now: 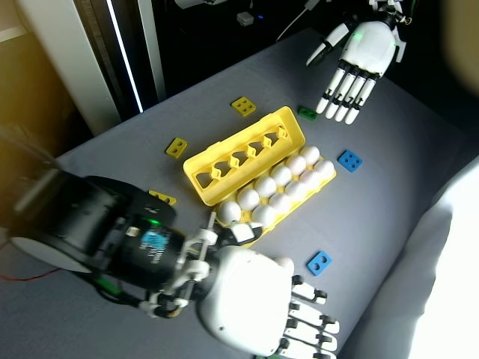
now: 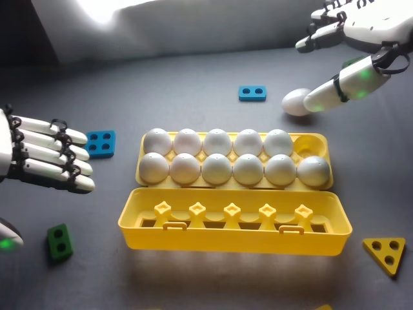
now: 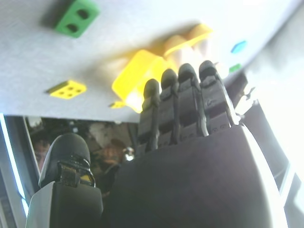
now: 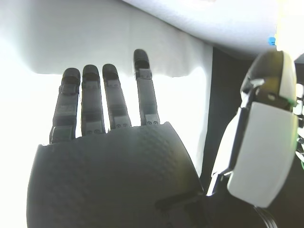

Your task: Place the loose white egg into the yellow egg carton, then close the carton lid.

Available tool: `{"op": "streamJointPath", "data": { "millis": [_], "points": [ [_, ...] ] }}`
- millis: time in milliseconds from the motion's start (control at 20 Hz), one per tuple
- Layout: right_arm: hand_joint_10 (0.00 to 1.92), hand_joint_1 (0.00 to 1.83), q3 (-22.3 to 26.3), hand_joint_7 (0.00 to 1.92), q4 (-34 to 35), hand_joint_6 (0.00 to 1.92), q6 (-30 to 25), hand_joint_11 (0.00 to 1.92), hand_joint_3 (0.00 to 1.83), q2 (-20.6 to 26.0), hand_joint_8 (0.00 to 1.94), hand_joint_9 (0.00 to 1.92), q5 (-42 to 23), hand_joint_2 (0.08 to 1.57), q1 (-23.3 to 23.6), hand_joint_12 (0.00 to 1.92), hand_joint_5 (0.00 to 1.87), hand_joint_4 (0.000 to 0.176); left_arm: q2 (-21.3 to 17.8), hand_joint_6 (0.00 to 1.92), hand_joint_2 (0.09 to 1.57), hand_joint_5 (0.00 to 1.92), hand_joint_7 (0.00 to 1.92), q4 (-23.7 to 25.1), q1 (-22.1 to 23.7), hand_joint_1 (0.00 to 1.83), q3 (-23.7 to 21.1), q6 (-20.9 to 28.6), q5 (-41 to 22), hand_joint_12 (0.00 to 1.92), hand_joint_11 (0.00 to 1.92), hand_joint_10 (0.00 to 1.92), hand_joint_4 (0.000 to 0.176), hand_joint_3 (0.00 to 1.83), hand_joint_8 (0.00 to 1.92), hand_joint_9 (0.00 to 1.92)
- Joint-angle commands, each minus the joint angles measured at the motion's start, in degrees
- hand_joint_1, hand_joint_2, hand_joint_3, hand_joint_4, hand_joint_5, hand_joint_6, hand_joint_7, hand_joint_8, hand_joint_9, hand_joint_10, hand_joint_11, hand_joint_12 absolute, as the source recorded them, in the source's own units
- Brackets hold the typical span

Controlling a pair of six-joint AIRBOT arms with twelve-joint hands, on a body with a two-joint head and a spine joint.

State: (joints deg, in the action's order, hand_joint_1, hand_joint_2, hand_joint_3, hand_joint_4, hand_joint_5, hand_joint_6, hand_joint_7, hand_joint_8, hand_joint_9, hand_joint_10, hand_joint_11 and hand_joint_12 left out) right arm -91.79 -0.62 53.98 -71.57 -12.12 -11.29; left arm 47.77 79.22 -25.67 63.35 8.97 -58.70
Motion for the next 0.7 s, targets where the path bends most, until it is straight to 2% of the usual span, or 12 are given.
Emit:
{"op": "streamJointPath", "data": {
  "millis": [0, 100, 250, 400, 600, 650],
  "points": [
    [0.00, 0.30, -0.83, 0.00, 0.69, 0.00, -0.73, 0.00, 0.01, 0.76, 0.00, 0.00, -6.07, 0.75, 0.31, 0.00, 0.31, 0.176, -0.72, 0.01, 1.19, 0.21, 0.21, -3.52, 0.76, 0.00, 0.02, 0.23, -2.99, 0.02, 0.04, 0.02, 0.000, 0.00, 0.02, 0.15],
    [0.00, 0.34, -1.71, 0.00, 0.66, 0.02, -0.82, 0.00, 0.00, -0.15, 0.00, 0.00, -6.72, 0.74, 0.32, 0.00, 0.47, 0.176, -1.05, 0.01, 1.19, 0.20, 0.21, -2.13, 0.99, 0.00, -0.10, 0.22, -5.26, 0.02, 0.05, 0.02, 0.000, 0.00, 0.01, 0.16],
    [0.00, 0.37, -2.34, 0.00, -0.40, 0.02, -0.82, 0.00, 0.00, -1.11, 0.00, 0.00, -8.25, 0.75, 0.25, 0.00, 0.54, 0.176, -0.44, 0.01, 1.18, 0.20, 0.21, 1.23, 1.39, 0.00, 0.21, -0.17, -6.71, 0.02, 0.05, 0.02, 0.000, 0.00, 0.01, 0.16],
    [0.00, 0.39, -3.55, 0.00, -0.99, 0.02, -0.84, 0.00, 0.01, -2.43, 0.00, 0.00, -8.04, 0.76, -0.15, 0.00, 0.55, 0.176, 0.45, 0.01, 1.19, 0.22, 0.23, 1.73, 1.05, 0.00, 0.22, -0.10, -6.83, 0.03, 0.05, 0.01, 0.000, 0.00, 0.01, 0.17],
    [0.00, 0.49, -5.28, 0.00, -2.26, 0.04, -0.83, 0.00, 0.00, -4.48, 0.00, 0.00, -7.97, 0.76, -0.27, 0.00, 0.73, 0.176, 0.52, 0.01, 1.17, 0.23, 0.23, 2.27, -1.48, 0.00, 0.53, -0.26, -9.74, 0.03, 0.06, 0.01, 0.000, 0.00, 0.01, 0.18],
    [0.00, 0.46, -5.91, 0.00, -3.10, 0.04, -0.83, 0.00, 0.00, -5.14, 0.00, 0.00, -8.08, 0.76, -0.30, 0.00, 0.75, 0.176, 0.63, 0.01, 1.17, 0.24, 0.25, 3.12, -2.13, 0.00, 0.88, -0.11, -9.80, 0.04, 0.07, 0.01, 0.000, 0.00, 0.01, 0.19]
  ]
}}
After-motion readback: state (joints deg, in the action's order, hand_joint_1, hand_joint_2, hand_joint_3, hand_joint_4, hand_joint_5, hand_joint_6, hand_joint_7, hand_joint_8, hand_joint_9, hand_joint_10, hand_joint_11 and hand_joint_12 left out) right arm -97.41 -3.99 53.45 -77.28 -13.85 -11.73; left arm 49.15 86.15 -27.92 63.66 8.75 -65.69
